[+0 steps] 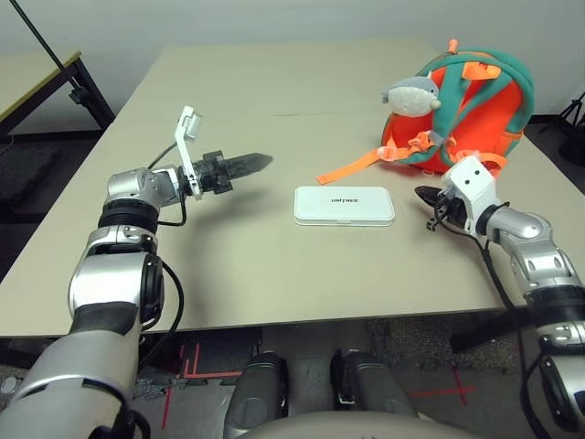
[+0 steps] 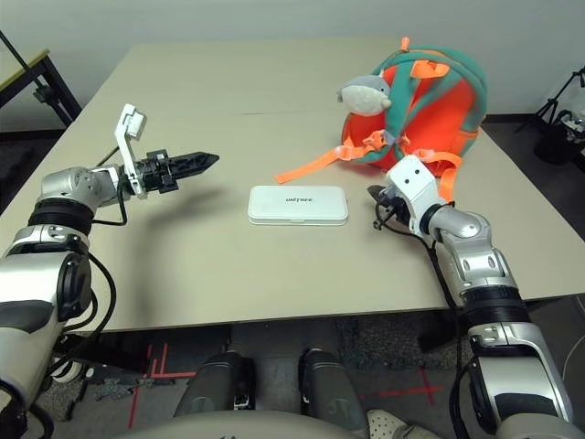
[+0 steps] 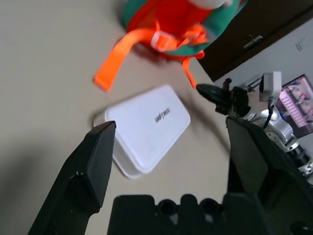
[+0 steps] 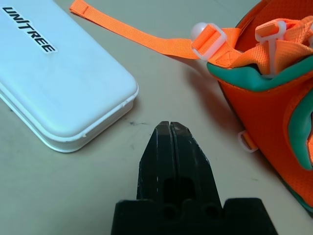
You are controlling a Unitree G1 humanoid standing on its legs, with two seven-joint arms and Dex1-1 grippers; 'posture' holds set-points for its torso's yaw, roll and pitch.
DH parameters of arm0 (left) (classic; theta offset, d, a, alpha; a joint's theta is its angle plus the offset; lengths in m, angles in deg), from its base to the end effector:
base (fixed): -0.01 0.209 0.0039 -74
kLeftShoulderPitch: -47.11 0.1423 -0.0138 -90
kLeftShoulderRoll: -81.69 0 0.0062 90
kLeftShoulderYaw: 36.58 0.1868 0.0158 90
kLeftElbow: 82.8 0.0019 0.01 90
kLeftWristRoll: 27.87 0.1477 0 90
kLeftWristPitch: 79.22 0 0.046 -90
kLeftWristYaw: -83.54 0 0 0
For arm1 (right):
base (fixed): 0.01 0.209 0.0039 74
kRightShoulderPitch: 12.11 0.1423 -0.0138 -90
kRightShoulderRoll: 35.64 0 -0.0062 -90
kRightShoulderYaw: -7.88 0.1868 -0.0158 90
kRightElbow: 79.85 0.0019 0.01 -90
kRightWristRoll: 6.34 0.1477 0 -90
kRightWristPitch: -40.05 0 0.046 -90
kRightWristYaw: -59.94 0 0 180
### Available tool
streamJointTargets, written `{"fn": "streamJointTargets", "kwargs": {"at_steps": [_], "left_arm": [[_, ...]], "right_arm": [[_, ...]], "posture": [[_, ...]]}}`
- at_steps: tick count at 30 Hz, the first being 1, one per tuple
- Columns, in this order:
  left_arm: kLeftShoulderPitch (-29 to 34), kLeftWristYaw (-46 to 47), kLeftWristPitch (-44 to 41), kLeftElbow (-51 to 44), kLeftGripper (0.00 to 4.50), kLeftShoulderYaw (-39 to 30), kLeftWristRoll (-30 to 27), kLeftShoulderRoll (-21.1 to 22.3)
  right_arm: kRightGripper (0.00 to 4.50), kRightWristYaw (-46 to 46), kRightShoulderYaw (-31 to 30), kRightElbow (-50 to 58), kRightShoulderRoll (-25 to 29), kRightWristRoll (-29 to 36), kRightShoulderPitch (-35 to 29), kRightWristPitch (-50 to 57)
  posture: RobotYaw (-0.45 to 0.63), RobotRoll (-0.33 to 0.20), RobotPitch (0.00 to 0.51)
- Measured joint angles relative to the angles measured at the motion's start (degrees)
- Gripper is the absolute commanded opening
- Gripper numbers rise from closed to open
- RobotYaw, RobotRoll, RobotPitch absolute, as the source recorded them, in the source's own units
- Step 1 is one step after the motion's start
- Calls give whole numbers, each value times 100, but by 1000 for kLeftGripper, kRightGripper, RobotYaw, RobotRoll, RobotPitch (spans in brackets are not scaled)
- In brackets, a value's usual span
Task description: Put the pencil case into the backpack and zip it.
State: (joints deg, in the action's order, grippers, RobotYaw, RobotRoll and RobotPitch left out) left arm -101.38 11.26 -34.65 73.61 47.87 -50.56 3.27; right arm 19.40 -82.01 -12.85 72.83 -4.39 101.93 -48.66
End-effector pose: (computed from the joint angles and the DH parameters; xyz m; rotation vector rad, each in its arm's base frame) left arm 0.3499 0.2498 0.1232 -0.6848 0.5775 -0.9832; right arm 0.2871 -0.2740 0.1118 -0.5172 0.1728 0.5573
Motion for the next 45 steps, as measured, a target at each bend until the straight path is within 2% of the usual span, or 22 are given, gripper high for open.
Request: {"fn": "streamJointTargets", "kwargs": {"at_steps": [6,18,35,45], "left_arm": [[-83,1,-13,420,4500,34,381,-247],[-85,-44,86,442,4500,160,834,-419],[344,330,148,465,4500,-120,912,-552],[459,348,118,416,4500,-345,886,-574]], "right_arm": [[31,39,-101,-5,7,-209,-5,-111],[31,314,-225,-416,43,-653,-1,-468],[31,373,-609,-1076,-339,-947,431,-867],[31,420,-835,-1579,-327,-1344,614,-1182]], "posture": [[7,0,16],[12,0,23],[29,0,41],[36,0,47]]}}
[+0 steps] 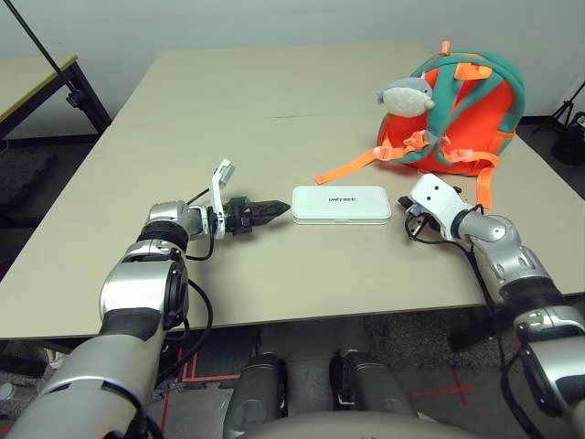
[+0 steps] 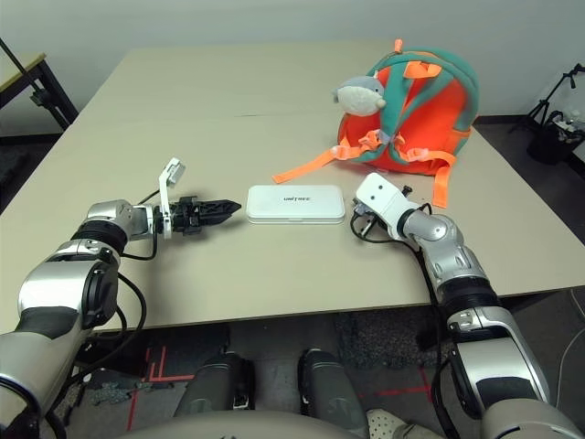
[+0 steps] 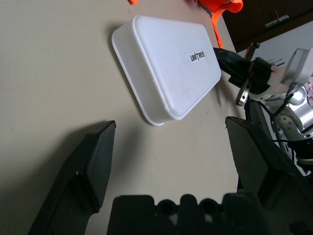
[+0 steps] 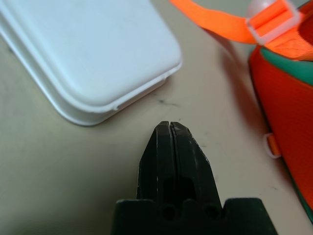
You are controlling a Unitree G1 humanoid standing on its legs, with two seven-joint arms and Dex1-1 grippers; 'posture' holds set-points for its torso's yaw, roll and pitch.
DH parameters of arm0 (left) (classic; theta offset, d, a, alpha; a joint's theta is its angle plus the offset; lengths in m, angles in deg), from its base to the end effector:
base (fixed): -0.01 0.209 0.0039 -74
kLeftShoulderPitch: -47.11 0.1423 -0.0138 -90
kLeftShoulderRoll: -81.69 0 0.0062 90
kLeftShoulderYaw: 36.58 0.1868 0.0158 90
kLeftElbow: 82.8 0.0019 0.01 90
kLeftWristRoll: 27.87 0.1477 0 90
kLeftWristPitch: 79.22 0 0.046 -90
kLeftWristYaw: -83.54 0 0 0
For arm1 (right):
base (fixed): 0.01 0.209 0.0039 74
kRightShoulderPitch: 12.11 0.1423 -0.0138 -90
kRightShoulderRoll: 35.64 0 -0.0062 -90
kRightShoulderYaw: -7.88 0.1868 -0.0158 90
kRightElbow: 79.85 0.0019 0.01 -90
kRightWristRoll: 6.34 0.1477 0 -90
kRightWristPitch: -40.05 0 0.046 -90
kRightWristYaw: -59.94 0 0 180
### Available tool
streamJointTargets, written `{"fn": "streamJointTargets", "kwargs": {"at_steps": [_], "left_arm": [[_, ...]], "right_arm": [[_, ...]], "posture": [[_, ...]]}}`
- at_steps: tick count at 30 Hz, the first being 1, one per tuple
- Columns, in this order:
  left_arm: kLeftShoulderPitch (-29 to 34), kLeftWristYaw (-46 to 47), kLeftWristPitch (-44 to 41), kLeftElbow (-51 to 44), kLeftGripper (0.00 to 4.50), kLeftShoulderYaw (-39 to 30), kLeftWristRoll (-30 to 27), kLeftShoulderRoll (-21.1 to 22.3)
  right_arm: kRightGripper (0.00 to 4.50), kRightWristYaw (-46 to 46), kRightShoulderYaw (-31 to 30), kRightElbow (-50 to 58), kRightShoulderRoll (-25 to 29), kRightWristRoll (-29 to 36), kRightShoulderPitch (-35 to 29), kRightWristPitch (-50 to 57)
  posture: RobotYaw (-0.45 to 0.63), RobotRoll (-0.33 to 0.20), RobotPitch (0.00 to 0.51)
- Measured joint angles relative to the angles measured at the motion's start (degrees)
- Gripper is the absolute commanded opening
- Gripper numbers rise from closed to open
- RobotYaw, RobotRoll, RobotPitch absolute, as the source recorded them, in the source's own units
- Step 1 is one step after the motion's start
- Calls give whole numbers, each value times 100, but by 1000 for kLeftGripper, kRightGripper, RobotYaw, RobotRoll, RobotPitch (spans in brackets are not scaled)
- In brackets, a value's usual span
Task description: Put the pencil case into the backpack and zip it.
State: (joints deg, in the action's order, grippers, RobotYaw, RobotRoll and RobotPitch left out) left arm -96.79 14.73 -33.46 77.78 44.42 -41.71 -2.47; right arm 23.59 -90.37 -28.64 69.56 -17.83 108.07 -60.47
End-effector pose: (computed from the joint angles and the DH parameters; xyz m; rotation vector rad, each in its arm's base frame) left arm 0.3348 0.2327 0.0731 -0.7070 0.7705 -0.8941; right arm 0.3043 -0.2514 0.0819 -0.7533 0.2432 0.6338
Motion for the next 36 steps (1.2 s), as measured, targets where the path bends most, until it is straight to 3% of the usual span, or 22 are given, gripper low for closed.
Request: {"fn": "streamJointTargets", "kwargs": {"at_steps": [9,21,36], "left_arm": [[73,62,-119,-30,4500,-188,-113,-34],[82,97,-156,-36,4500,-239,-161,-33],[82,157,-181,-35,4500,-275,-171,3]], "right_arm": [[31,7,-184,-505,-1,-227,289,-439],[31,652,-907,-2379,-199,-1142,1506,-1657],[31,457,-888,-2572,-487,-984,1628,-1915]], "posture": [[36,0,43],[38,0,43],[39,0,45]]}}
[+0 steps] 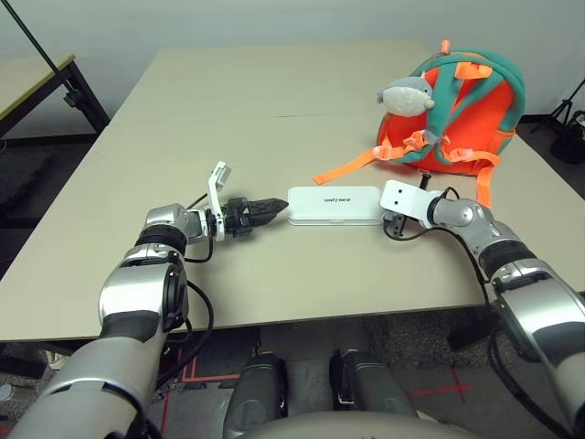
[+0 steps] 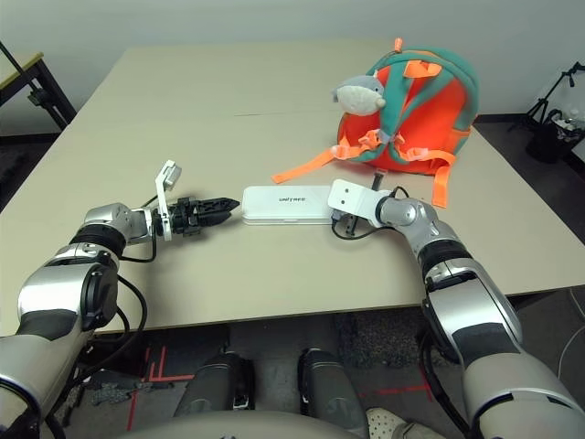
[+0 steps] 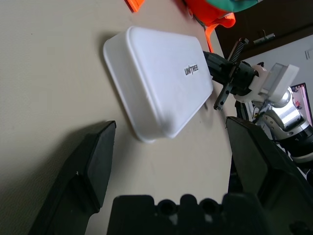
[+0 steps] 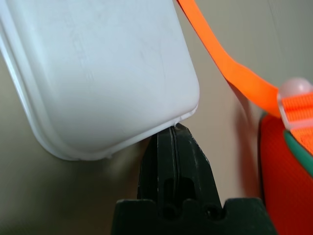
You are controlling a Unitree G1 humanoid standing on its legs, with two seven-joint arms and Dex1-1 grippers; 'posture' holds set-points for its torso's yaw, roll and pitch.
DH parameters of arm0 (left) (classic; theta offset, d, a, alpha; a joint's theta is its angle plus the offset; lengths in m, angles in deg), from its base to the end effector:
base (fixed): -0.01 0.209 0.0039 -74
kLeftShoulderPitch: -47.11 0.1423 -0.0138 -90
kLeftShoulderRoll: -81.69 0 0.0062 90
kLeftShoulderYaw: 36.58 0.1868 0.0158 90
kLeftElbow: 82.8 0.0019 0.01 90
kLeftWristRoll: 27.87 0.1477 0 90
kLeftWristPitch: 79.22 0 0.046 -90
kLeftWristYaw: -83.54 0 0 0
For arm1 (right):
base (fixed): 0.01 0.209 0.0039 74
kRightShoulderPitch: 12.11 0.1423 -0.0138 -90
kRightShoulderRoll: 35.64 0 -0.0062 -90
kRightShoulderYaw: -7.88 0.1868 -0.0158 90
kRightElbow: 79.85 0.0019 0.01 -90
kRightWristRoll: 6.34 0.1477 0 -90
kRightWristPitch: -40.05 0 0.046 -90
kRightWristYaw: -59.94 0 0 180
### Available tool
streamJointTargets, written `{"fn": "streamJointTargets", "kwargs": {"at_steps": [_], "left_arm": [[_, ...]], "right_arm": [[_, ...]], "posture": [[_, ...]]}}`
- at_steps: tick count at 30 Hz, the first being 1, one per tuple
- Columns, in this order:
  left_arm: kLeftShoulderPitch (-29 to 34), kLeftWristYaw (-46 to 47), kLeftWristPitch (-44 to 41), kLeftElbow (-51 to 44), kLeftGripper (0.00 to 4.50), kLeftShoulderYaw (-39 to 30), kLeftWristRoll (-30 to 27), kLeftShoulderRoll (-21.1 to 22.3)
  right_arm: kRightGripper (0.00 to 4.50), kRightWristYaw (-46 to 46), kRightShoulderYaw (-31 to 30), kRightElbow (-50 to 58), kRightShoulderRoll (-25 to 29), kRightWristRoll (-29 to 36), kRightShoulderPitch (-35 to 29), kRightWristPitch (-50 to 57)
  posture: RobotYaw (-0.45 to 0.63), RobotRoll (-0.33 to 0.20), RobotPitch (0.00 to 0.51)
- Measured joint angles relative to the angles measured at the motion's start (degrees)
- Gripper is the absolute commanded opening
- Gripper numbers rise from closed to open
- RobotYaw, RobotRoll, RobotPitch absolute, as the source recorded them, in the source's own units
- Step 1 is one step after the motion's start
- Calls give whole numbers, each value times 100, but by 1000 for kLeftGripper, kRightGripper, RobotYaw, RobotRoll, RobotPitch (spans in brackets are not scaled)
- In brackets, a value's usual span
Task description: Put the pencil case into the backpack and zip it.
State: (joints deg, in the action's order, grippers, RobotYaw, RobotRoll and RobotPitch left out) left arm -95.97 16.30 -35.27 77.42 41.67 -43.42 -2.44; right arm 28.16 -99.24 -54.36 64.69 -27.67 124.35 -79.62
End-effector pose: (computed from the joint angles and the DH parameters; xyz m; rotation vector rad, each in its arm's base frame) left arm 0.3314 0.2345 0.0695 -0.7798 0.7524 -0.8644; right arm 0.3375 -0.2170 0.0851 -0.9686 0.1426 0.8012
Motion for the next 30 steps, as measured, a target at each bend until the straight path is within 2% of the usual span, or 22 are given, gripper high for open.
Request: {"fn": "streamJointTargets", "kwargs": {"at_steps": [30], "left_arm": [[8,91,-137,1,4500,-55,9,176]], "right_arm": [[31,-182,30,165,-394,63,-2,-31]], "posture": [[36,0,47]]}}
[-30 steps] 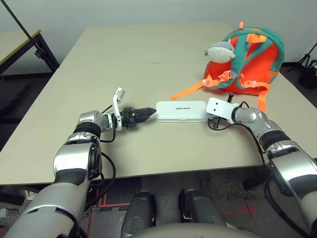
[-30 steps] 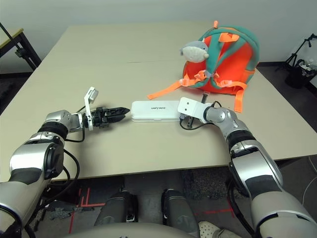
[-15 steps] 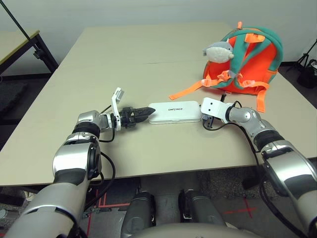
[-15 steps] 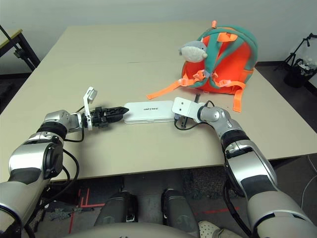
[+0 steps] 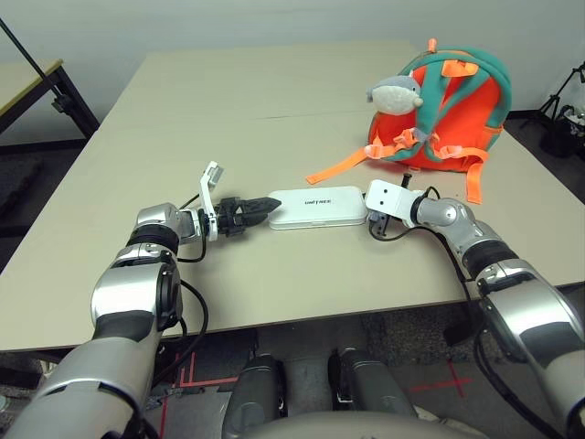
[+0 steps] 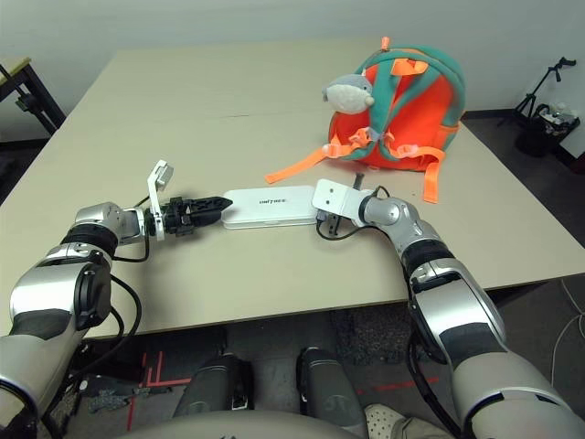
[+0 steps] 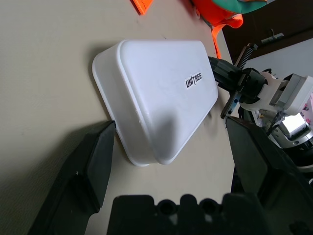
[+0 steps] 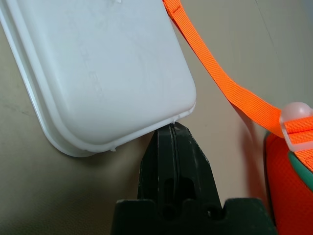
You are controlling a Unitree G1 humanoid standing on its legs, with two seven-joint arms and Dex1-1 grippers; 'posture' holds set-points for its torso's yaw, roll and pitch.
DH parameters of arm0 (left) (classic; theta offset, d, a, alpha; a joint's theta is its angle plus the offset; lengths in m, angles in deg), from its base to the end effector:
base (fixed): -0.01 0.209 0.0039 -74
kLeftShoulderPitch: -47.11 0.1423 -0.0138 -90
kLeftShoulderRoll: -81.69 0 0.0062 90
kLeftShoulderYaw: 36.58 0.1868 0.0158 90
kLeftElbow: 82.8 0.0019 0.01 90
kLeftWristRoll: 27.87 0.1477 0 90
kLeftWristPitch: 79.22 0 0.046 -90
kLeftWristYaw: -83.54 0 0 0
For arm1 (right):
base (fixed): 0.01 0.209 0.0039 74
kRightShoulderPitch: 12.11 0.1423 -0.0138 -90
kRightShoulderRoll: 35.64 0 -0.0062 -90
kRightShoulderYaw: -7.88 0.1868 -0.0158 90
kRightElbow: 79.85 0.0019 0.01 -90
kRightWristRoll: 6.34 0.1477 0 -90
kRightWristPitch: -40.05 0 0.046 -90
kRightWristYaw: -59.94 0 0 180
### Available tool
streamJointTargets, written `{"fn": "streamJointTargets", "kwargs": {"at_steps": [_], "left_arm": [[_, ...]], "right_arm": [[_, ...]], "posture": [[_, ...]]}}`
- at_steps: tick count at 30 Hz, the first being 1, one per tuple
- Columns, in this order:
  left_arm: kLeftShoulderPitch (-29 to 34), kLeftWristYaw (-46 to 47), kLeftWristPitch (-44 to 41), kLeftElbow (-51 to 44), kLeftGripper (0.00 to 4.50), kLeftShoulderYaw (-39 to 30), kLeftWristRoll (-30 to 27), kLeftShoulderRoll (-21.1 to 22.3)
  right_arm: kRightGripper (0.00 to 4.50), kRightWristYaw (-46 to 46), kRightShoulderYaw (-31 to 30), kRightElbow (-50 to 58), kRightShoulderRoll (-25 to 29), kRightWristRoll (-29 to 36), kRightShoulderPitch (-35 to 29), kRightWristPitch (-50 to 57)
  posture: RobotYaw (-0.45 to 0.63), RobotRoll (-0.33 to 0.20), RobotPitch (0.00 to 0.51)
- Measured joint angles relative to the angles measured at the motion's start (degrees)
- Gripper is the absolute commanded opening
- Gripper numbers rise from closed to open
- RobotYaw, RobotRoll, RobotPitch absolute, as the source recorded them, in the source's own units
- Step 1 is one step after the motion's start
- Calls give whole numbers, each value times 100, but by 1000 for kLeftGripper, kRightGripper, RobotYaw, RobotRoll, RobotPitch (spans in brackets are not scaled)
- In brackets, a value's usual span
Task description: Put the pencil case into the backpack and zip it.
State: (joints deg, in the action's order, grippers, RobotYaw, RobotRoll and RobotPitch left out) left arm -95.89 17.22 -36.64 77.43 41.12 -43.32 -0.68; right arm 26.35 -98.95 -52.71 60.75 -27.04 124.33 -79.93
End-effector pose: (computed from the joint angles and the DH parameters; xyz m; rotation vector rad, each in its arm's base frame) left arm 0.3289 0.2453 0.0726 -0.7835 0.7617 -0.8184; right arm 0.3398 -0.1915 0.0824 -0.9216 0.0877 0.8791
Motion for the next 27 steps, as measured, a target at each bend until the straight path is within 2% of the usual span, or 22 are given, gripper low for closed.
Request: {"fn": "streamJointTargets", "kwargs": {"at_steps": [15,27], "left_arm": [[23,-102,-202,-32,4500,95,21,174],[507,-563,-566,-867,4500,322,30,307]], "right_arm": [[31,-123,-4,188,-84,16,-3,-1],[31,-235,133,848,-90,247,-130,16]], "posture": [[42,0,48],[56,0,51]]}}
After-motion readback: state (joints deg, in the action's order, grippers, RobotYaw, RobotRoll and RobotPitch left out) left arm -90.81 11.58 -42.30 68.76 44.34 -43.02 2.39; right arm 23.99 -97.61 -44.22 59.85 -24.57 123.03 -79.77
